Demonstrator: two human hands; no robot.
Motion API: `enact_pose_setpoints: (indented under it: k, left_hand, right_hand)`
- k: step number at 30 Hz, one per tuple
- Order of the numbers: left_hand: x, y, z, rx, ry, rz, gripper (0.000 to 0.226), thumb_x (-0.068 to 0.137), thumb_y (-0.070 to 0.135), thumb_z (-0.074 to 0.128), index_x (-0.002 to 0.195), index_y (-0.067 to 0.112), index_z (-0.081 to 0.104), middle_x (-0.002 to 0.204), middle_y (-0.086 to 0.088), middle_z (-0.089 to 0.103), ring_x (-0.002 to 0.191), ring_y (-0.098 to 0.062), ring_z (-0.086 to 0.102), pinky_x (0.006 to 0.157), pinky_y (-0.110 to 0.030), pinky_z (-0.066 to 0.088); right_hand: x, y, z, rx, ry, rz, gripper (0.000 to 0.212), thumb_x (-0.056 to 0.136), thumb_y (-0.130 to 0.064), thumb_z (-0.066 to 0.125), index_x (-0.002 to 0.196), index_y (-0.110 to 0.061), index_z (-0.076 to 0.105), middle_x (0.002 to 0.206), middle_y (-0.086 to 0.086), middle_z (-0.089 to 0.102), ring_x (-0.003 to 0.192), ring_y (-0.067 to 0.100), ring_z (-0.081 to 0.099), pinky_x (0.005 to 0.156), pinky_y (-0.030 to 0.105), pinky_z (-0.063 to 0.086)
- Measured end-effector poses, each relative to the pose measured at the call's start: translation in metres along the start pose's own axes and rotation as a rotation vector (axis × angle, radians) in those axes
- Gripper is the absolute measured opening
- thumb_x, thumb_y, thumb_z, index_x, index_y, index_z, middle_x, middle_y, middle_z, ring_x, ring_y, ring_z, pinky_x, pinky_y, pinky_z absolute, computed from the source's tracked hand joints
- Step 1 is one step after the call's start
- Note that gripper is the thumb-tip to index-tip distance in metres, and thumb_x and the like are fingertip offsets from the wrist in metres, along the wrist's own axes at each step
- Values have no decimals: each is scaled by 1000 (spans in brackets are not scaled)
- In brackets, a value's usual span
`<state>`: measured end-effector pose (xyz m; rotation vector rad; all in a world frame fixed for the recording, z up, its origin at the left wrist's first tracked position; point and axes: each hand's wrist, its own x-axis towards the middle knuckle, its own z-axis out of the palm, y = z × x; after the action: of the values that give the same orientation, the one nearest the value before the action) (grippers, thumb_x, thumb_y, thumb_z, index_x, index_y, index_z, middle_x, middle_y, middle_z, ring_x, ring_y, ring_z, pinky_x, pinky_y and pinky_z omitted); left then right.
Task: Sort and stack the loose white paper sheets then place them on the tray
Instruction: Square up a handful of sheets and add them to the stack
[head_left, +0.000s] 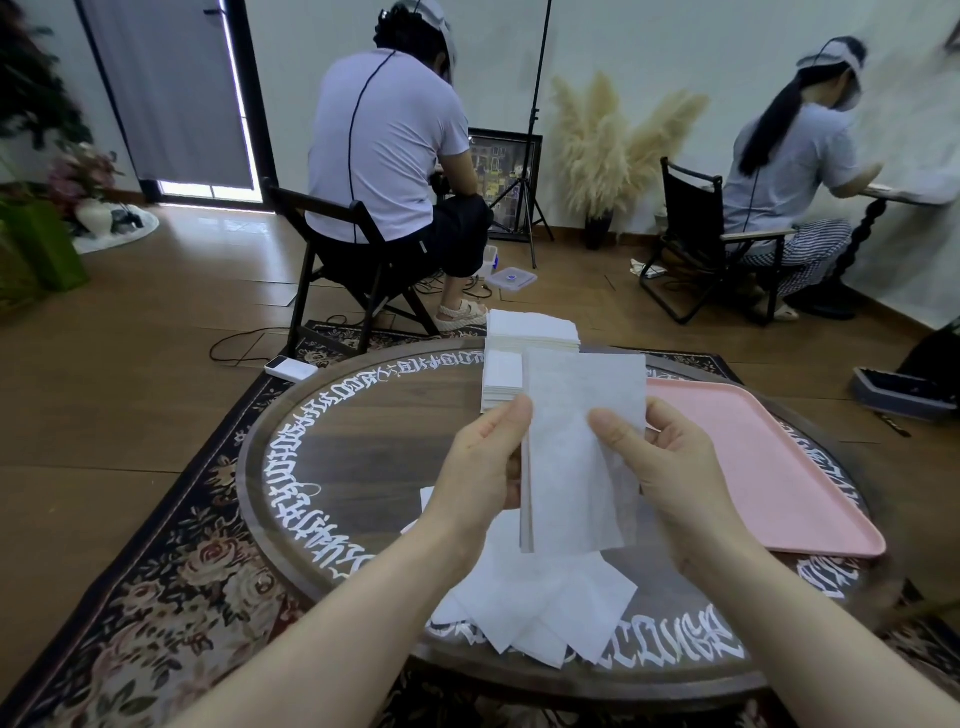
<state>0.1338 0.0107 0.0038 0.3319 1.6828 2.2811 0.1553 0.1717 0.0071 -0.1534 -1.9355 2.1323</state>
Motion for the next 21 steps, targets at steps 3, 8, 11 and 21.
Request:
enact_pose_setpoints:
  k: [3, 8, 11, 21]
  left_hand:
    - [0, -1, 0, 3, -38, 39, 31, 92, 33, 58, 114, 14, 69, 101, -4, 76, 84, -15, 73, 68, -28, 58]
    - [-2, -3, 1, -12, 4, 96, 19, 98, 7, 54, 110, 10, 68, 95, -1, 77, 79, -10, 73, 62, -18, 54]
    - [-3, -3, 2, -7, 32, 96, 20, 100, 10, 51, 110, 11, 68, 100, -4, 76, 82, -11, 72, 63, -19, 54]
    - [2, -2, 2, -88, 156, 16, 22, 103, 16, 46, 111, 14, 67, 107, -6, 75, 91, -18, 70, 71, -29, 57]
  right_hand:
    - [-1, -1, 0, -1, 7, 1, 27, 86, -18, 71, 109, -6, 66, 100, 10, 76, 93, 29, 73, 76, 38, 58]
    - [-4, -3, 3, 20, -8, 25, 27, 86, -18, 71, 111, -8, 66, 103, 8, 76, 93, 27, 73, 72, 36, 56]
    - [-4, -3, 4, 55, -32, 37, 28, 86, -16, 71, 112, -7, 66, 103, 9, 76, 91, 26, 74, 64, 28, 57]
    - [0, -1, 3, -100, 20, -12, 62, 64, -36, 80, 118, -17, 57, 107, 0, 71, 92, 9, 70, 66, 20, 54]
